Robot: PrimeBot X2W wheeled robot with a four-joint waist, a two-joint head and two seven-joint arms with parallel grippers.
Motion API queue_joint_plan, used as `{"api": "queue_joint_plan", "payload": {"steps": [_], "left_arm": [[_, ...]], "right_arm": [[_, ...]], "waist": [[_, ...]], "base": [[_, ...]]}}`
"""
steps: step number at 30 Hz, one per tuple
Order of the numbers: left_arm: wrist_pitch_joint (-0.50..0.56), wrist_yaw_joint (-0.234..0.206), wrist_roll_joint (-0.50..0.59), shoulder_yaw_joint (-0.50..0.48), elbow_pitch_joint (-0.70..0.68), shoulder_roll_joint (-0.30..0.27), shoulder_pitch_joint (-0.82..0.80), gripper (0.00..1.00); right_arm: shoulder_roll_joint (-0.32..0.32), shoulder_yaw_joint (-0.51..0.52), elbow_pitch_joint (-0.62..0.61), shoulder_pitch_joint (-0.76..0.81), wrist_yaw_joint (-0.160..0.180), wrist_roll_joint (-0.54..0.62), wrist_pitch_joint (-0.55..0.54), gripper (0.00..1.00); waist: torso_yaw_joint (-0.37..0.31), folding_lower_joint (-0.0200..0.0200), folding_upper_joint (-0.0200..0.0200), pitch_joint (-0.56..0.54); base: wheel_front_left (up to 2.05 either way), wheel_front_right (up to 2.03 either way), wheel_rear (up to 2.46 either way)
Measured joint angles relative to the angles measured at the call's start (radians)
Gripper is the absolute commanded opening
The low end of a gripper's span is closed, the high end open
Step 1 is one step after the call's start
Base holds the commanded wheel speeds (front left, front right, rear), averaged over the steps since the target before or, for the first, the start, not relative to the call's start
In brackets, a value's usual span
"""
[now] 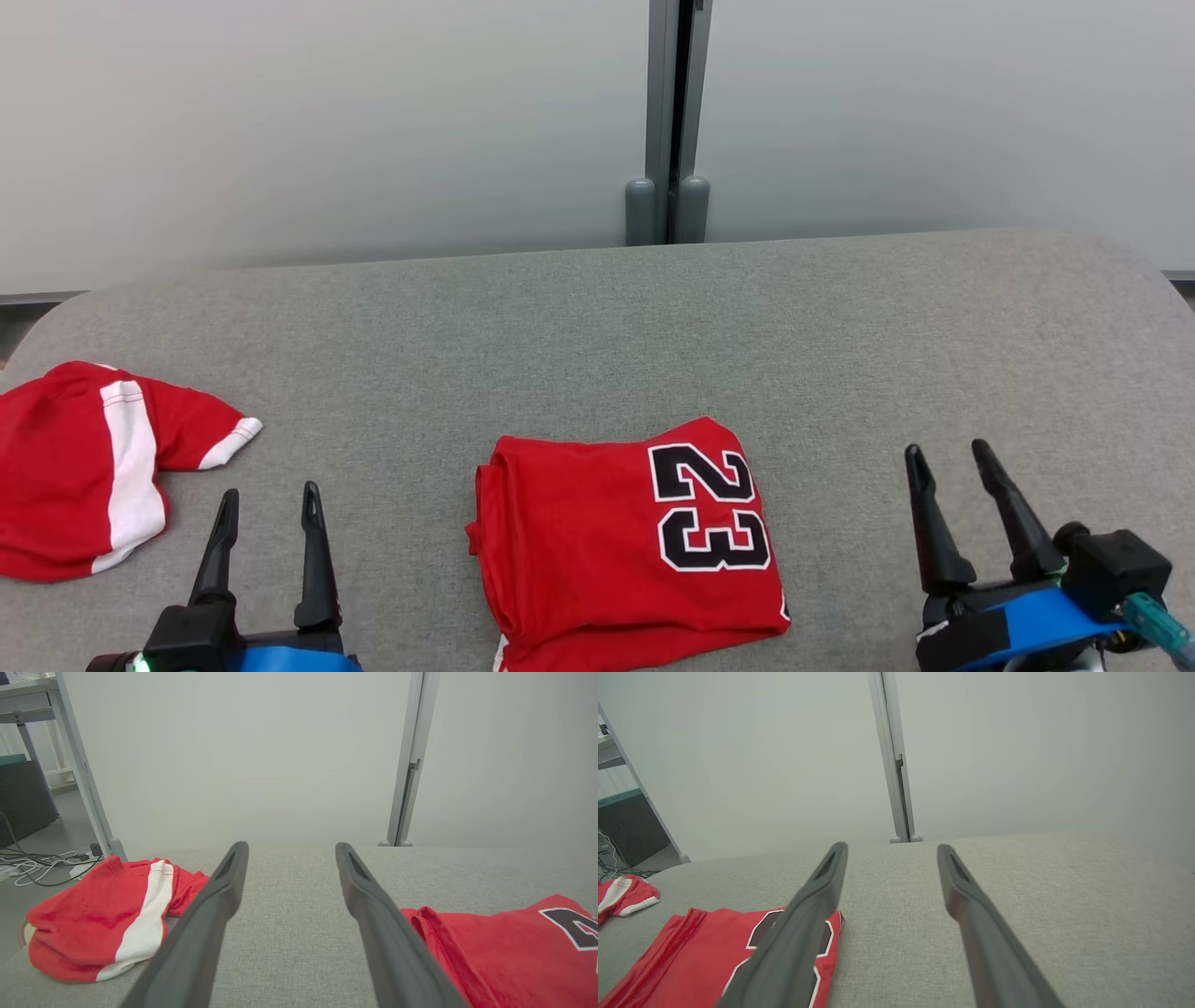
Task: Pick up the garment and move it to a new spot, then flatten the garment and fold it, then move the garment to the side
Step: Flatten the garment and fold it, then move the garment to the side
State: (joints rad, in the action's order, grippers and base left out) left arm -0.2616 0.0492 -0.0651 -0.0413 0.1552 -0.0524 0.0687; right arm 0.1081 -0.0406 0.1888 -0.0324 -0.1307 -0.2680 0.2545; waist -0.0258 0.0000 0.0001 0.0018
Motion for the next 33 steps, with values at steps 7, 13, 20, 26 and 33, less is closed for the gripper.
{"api": "queue_joint_plan", "payload": {"steps": [7, 13, 20, 26, 33], "left_arm": [[0.000, -0.003, 0.004, 0.010, 0.007, 0.000, 0.007, 1.00], [0.000, -0.004, 0.003, 0.011, 0.012, 0.000, 0.007, 1.00], [0.000, -0.005, 0.002, 0.010, 0.015, -0.003, 0.007, 1.00], [0.000, -0.006, -0.003, 0.010, 0.016, -0.003, 0.007, 1.00], [0.000, -0.006, -0.004, 0.011, 0.015, -0.005, 0.007, 1.00]], "right_arm": [[-0.030, 0.011, -0.018, 0.039, 0.000, 0.031, -0.026, 1.00], [-0.037, 0.019, -0.019, 0.041, 0.000, 0.039, -0.038, 1.00], [-0.040, 0.024, -0.017, 0.041, 0.000, 0.041, -0.042, 1.00], [-0.042, 0.027, -0.012, 0.040, 0.000, 0.045, -0.048, 1.00], [-0.031, -0.020, 0.002, -0.036, 0.000, 0.054, -0.064, 1.00]], "waist": [[0.011, 0.0000, 0.0000, -0.006], [0.017, 0.0000, 0.0000, -0.009], [0.020, 0.0000, 0.0000, -0.010], [0.022, 0.0000, 0.0000, -0.007], [0.022, 0.0000, 0.0000, 0.007]], "base": [[0.00, 0.00, 0.00], [0.00, 0.00, 0.00], [0.00, 0.00, 0.00], [0.00, 0.00, 0.00], [0.00, 0.00, 0.00]]}}
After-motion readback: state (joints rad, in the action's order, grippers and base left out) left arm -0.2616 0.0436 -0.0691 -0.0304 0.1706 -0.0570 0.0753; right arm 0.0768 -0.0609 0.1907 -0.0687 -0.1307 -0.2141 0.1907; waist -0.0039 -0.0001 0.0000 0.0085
